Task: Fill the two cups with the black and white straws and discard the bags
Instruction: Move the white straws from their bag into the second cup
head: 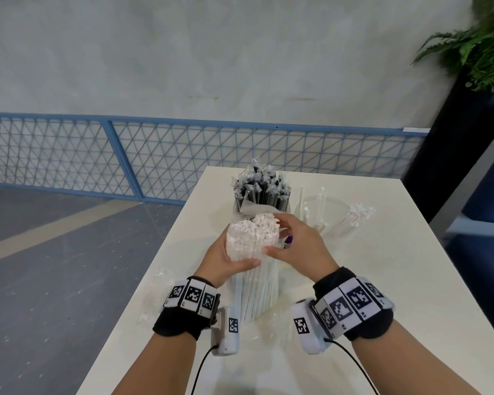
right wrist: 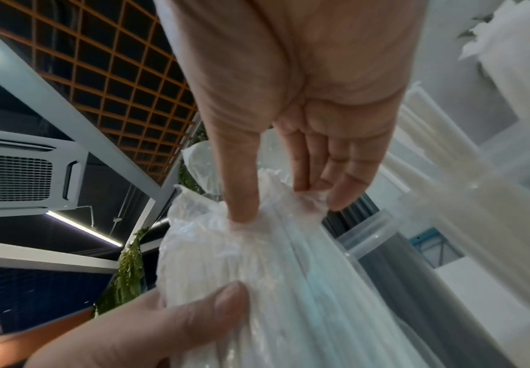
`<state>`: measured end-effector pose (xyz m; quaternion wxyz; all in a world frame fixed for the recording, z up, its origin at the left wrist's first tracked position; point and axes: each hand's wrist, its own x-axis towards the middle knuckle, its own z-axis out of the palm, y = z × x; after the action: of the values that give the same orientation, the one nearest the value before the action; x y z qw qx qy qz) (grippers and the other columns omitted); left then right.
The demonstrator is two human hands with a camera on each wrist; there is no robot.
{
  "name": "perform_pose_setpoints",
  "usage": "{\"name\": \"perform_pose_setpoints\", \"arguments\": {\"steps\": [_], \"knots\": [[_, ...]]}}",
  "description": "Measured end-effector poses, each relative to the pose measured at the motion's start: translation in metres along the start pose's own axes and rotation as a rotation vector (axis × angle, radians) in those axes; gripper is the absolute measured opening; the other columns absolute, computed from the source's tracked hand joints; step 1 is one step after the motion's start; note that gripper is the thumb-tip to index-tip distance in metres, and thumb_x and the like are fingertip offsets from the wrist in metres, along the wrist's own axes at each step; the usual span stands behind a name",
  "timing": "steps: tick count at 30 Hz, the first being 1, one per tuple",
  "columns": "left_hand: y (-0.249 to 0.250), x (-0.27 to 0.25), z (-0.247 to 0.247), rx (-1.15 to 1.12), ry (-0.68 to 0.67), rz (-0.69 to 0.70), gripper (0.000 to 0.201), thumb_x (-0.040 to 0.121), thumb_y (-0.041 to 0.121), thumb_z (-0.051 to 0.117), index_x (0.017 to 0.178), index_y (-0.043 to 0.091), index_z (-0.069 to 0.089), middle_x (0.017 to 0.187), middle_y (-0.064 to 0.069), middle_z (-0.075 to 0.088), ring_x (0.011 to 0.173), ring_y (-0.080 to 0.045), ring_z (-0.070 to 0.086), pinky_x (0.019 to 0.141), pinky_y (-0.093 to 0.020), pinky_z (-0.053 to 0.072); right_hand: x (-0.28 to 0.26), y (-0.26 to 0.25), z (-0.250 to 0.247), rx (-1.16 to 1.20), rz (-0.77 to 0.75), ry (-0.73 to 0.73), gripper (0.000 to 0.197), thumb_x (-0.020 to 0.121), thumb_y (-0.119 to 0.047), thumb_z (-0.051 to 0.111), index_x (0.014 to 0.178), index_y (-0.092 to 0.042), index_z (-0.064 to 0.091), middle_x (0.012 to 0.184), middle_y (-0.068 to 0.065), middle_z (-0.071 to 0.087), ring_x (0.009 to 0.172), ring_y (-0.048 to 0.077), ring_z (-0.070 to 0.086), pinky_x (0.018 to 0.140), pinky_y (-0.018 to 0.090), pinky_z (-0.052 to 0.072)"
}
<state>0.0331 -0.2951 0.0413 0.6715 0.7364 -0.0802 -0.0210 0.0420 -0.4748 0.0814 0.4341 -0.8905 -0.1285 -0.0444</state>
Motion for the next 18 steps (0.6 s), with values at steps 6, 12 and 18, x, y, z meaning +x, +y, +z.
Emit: {"name": "perform_pose_setpoints", "arguments": {"steps": [6, 12, 18], "knots": [[-0.002, 0.002, 0.003, -0.014, 0.002, 0.034, 0.063, 0.065, -0.008, 0.076, 0.107, 0.032, 0.050, 0.110, 0.013, 0.061, 0.098, 0.011, 0.059, 0.081, -0.011, 0.049, -0.005, 0.005, 0.002, -0.037, -0.028, 0.069, 0.056, 0.072, -0.023, 0.077, 0.122, -0.013, 0.056, 0.098, 0.001, 0.049, 0.070, 0.000, 0.046, 0.066, -0.002, 0.035], [-0.001, 0.006, 0.003, -0.005, -0.013, 0.018, 0.072, 0.049, 0.022, 0.083, 0.112, 0.032, 0.050, 0.114, 0.011, 0.061, 0.106, 0.003, 0.059, 0.084, -0.018, 0.051, 0.000, 0.012, 0.010, -0.118, -0.005, -0.027, 0.051, 0.075, -0.029, 0.073, 0.118, -0.007, 0.055, 0.101, 0.001, 0.041, 0.082, 0.013, 0.047, 0.067, 0.011, 0.032], [-0.003, 0.007, 0.004, 0.024, -0.032, 0.022, 0.073, 0.059, -0.003, 0.080, 0.113, 0.034, 0.047, 0.114, 0.013, 0.059, 0.101, 0.010, 0.058, 0.080, -0.013, 0.050, 0.000, 0.022, 0.021, 0.028, 0.017, 0.016, 0.050, 0.071, -0.030, 0.076, 0.108, -0.001, 0.058, 0.098, 0.002, 0.041, 0.088, 0.017, 0.050, 0.067, 0.007, 0.037]]}}
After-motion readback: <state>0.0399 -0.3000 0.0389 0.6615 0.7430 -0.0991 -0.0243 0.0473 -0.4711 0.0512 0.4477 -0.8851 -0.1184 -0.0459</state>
